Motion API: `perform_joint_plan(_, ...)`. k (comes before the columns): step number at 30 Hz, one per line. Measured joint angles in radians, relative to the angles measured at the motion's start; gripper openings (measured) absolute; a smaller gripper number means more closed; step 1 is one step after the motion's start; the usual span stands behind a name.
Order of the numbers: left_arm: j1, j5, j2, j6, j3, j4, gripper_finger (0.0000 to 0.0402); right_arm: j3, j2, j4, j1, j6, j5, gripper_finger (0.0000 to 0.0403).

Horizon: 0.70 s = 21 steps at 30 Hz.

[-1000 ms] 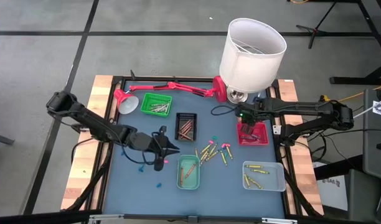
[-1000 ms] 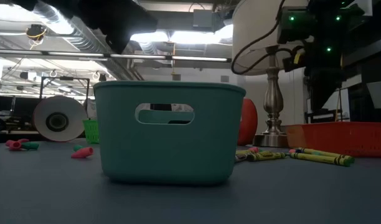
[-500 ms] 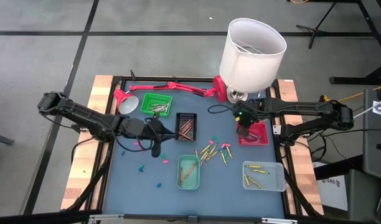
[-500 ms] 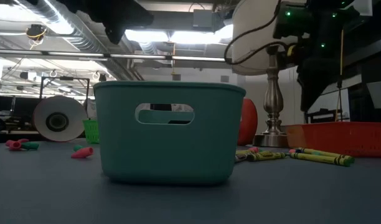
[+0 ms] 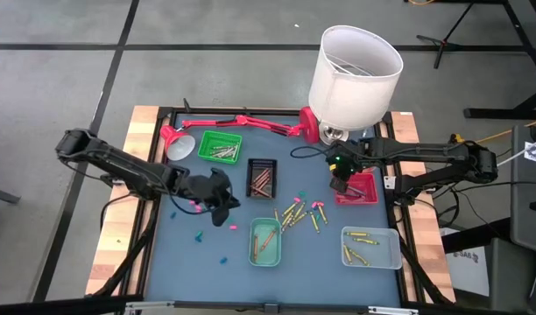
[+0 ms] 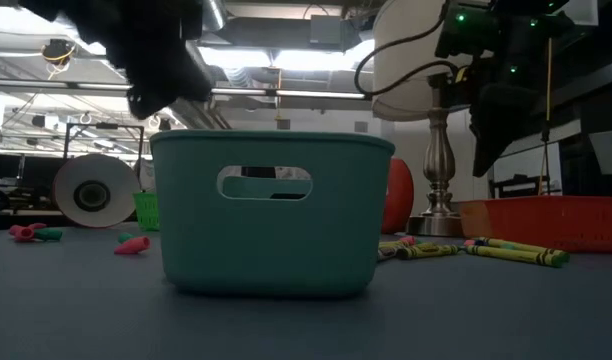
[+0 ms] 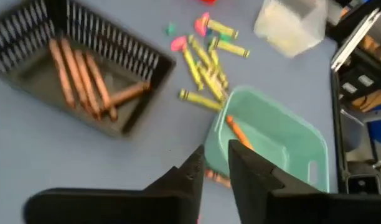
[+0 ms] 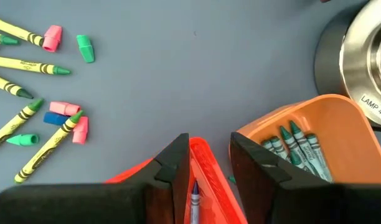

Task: Sort crayons
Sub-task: Put the brown crayon into the black bin

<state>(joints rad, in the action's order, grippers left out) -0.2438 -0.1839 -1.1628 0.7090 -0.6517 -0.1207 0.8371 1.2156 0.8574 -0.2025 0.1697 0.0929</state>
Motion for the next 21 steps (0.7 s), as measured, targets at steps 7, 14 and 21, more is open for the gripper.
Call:
perform_joint_plan(7,-0.032,0.022,-0.110,0.200,0.001,0.005,0.0134,0.000,0.000,0.000,0.000,-0.013,0.000,0.0115)
perform_joint_plan(14,-0.065,0.024,-0.254,0.413,0.001,0.017,0.0154,0.000,0.000,0.000,0.000,-0.023,0.000,0.0115)
perform_joint_plan(21,-0.071,0.066,-0.374,0.463,0.001,0.232,0.0138,0.000,0.000,-0.002,0.000,-0.023,0.000,0.0115)
